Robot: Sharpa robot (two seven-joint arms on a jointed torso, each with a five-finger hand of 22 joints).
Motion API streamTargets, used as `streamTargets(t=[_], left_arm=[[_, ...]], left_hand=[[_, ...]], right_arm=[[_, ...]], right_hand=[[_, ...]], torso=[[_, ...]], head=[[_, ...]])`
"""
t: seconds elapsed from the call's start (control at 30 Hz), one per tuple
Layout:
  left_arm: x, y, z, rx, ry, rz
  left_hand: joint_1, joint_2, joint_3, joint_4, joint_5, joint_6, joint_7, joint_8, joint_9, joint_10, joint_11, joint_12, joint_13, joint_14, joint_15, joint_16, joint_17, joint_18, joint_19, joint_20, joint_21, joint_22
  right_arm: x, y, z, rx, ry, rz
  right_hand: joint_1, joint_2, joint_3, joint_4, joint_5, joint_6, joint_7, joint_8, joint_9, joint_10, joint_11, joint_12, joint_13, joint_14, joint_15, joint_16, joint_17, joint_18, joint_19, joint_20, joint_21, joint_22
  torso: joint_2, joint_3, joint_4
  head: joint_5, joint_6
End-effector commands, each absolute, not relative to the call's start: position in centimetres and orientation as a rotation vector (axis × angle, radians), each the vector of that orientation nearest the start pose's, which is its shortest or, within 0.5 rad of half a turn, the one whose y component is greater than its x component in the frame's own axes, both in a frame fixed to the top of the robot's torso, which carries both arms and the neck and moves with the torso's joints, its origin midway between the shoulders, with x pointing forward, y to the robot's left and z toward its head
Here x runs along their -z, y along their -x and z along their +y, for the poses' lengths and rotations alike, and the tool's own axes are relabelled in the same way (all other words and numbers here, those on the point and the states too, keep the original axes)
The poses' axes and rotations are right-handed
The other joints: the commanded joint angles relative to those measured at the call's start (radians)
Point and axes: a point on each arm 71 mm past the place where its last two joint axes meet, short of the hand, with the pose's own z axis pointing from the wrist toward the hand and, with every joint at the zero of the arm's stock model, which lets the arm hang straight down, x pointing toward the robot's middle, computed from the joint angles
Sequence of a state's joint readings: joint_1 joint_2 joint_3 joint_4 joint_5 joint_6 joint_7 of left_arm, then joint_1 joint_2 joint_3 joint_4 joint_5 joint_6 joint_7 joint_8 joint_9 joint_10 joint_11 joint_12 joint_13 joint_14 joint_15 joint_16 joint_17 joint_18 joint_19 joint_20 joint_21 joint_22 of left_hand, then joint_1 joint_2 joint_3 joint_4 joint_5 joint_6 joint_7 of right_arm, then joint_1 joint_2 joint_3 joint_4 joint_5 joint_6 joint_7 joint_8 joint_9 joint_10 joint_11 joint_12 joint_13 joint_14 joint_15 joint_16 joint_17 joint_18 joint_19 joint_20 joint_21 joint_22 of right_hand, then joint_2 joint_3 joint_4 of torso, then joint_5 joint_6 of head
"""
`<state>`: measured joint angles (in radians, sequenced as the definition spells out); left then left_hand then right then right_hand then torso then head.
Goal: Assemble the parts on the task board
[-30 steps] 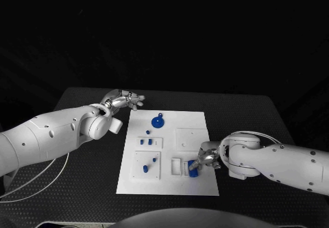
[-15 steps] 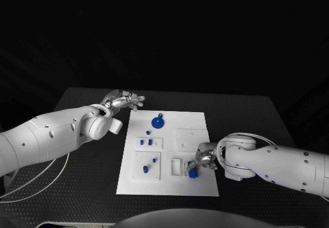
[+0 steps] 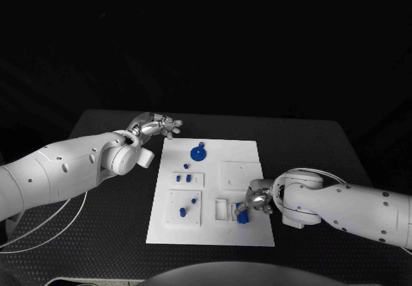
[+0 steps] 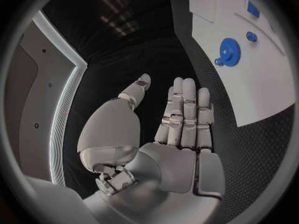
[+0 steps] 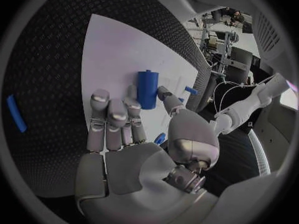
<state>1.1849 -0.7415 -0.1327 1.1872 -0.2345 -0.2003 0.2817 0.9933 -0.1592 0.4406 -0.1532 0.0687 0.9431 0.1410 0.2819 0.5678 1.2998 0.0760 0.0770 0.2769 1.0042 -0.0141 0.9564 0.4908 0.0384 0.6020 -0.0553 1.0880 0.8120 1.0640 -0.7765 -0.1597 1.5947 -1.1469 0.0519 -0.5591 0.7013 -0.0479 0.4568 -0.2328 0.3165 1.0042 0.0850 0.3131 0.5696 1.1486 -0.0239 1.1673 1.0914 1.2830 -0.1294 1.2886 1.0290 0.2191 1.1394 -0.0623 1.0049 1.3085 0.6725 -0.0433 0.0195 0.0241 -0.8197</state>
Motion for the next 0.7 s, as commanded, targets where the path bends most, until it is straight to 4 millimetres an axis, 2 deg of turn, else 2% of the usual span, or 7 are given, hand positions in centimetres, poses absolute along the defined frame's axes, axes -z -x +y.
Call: streamTargets(t=[0.03, 0.07, 0.1, 0.13, 0.17, 0.43, 0.7], left_arm=[[24.0, -52.6, 25.4, 1.248, 0.96, 1.65], [24.0, -52.6, 25.4, 1.248, 0.96, 1.65], [24.0, -52.7, 25.4, 1.248, 0.96, 1.649], [24.0, -52.7, 25.4, 1.247, 0.96, 1.649], [24.0, -52.7, 25.5, 1.246, 0.96, 1.649], [23.9, -52.7, 25.5, 1.248, 0.959, 1.648], [23.9, -52.7, 25.3, 1.257, 0.954, 1.649]], left_hand=[[-0.001, 0.002, -0.001, 0.002, -0.002, -0.009, 0.0, -0.005, -0.001, -0.008, 0.001, -0.005, -0.002, -0.006, 0.002, -0.005, 0.001, -0.012, -0.006, -0.055, -0.005, -0.002], [-0.001, 0.002, -0.001, 0.002, -0.002, -0.009, 0.0, -0.005, -0.001, -0.008, 0.001, -0.005, -0.002, -0.006, 0.002, -0.005, 0.001, -0.012, -0.006, -0.055, -0.005, -0.002], [-0.001, 0.002, 0.0, 0.002, -0.002, -0.009, 0.0, -0.005, -0.001, -0.008, 0.001, -0.005, -0.002, -0.006, 0.002, -0.005, 0.001, -0.012, -0.006, -0.055, -0.005, -0.002], [0.0, 0.002, 0.0, 0.002, -0.002, -0.009, 0.0, -0.005, -0.001, -0.008, 0.001, -0.005, -0.002, -0.006, 0.002, -0.005, 0.001, -0.012, -0.006, -0.055, -0.005, -0.002], [0.0, 0.002, 0.0, 0.001, -0.002, -0.009, 0.0, -0.005, -0.001, -0.008, 0.001, -0.005, -0.002, -0.006, 0.002, -0.005, 0.001, -0.012, -0.006, -0.055, -0.005, -0.002], [0.001, 0.003, 0.0, 0.001, -0.001, -0.009, 0.0, -0.005, -0.001, -0.008, 0.001, -0.005, -0.001, -0.006, 0.002, -0.005, 0.001, -0.012, -0.006, -0.055, -0.005, -0.002], [-0.001, 0.002, -0.002, 0.002, 0.011, -0.009, 0.0, -0.005, -0.001, -0.008, 0.001, -0.005, -0.002, -0.006, 0.002, -0.007, 0.002, -0.013, -0.006, -0.054, -0.006, -0.002]], right_arm=[[32.0, -39.6, -17.6, -0.413, -0.135, 2.523], [31.9, -39.6, -17.7, -0.419, -0.149, 2.524], [31.8, -39.6, -17.7, -0.428, -0.166, 2.525], [31.5, -39.7, -17.8, -0.437, -0.182, 2.521], [31.2, -39.8, -17.8, -0.446, -0.196, 2.52], [29.1, -40.6, -17.5, -0.511, -0.301, 2.527], [28.9, -40.8, -16.5, -0.544, -0.335, 2.527]], right_hand=[[0.026, -0.021, 0.076, 0.035, -0.064, 0.011, 0.001, 0.006, 0.003, 0.009, 0.0, -0.009, 0.003, 0.01, 0.001, -0.006, 0.004, 0.043, 0.01, 0.001, -0.003, 0.01], [0.038, -0.041, 0.121, 0.056, -0.108, 0.014, 0.0, 0.005, 0.004, 0.011, -0.001, -0.012, 0.003, 0.011, 0.0, -0.008, 0.007, 0.043, 0.012, 0.0, -0.004, 0.009], [0.054, -0.081, 0.21, 0.104, -0.187, 0.018, -0.003, 0.003, 0.006, 0.014, -0.004, -0.016, 0.004, 0.013, 0.01, -0.01, 0.008, 0.043, 0.016, 0.0, -0.006, 0.007], [0.073, -0.117, 0.278, 0.131, -0.241, 0.022, 0.001, 0.002, 0.006, 0.018, 0.0, -0.017, 0.006, 0.015, 0.0, -0.012, 0.009, 0.043, 0.02, 0.0, -0.005, 0.007], [0.069, -0.138, 0.315, 0.153, -0.243, 0.024, 0.0, 0.001, 0.008, 0.023, -0.002, -0.016, 0.011, 0.018, 0.001, -0.013, 0.011, 0.043, 0.025, 0.004, 0.0, 0.01], [0.057, -0.142, 0.324, 0.158, -0.226, 0.034, -0.002, 0.004, 0.013, 0.034, -0.004, -0.011, 0.022, 0.02, -0.001, -0.015, 0.013, 0.043, 0.026, 0.007, 0.006, 0.014], [0.04, -0.141, 0.325, 0.165, -0.238, 0.035, -0.003, 0.002, 0.016, 0.034, -0.005, -0.015, 0.023, 0.021, -0.002, -0.016, 0.016, 0.043, 0.025, 0.008, 0.007, 0.014]], torso=[[0.0, -0.0002, -0.0001], [0.0, -0.0005, 0.0001], [0.0, -0.0004, 0.0004], [0.0, -0.0004, 0.0011], [0.0, -0.0004, 0.0012], [0.0, -0.0005, 0.0012], [0.002, 0.0017, 0.001]], head=[[0.003, 0.001], [0.004, 0.0], [0.004, 0.0], [0.005, -0.001], [0.005, -0.001], [0.007, 0.0], [0.013, 0.0]])
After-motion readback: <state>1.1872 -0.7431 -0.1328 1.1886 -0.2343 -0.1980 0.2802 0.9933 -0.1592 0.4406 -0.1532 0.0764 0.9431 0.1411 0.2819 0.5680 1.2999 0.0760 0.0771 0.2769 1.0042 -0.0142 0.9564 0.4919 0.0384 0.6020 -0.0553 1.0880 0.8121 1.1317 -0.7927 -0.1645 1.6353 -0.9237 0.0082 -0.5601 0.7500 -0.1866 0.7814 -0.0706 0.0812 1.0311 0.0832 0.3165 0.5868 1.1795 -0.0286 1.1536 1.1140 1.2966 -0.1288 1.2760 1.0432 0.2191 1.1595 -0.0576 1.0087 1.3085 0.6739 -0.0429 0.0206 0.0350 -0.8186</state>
